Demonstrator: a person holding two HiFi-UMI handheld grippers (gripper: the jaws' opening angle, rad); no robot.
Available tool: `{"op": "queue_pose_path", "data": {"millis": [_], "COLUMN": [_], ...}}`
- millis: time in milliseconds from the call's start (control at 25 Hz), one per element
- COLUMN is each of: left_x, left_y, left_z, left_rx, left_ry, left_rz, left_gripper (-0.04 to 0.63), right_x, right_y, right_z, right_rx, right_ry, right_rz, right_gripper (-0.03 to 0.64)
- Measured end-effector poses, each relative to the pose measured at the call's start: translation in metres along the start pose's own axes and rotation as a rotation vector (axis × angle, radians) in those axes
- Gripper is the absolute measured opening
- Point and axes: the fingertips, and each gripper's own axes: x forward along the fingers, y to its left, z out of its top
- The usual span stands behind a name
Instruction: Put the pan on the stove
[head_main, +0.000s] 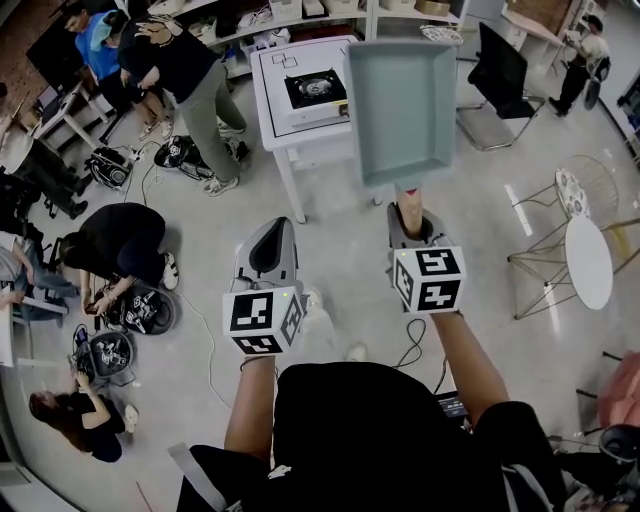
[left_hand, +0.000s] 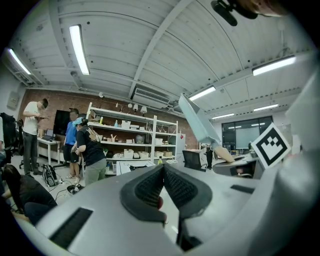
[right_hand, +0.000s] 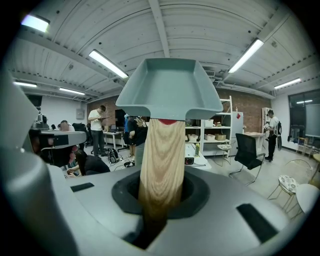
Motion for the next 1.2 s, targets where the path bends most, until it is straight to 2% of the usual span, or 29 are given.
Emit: {"op": "queue_pose_path", "data": {"millis": [520, 1200], "left_x": [0.069, 0.195], "left_y": [0.038, 0.1], "left_z": [0.003, 0.026], "left_rx": [-0.008, -0.018], "left_ry": [0.003, 0.031], "left_rz": [-0.017, -0.042], "left_gripper": [0.011, 0.01], "right_x": [0.069, 0.197], "right_y": [-0.011, -0.036], "right_z": [0.02, 0.065], "right_rx": [-0.002, 0.013], "right_ry": [-0.002, 0.029], "right_rz": [-0.015, -0.026], "right_gripper": [0.031, 0.031]}}
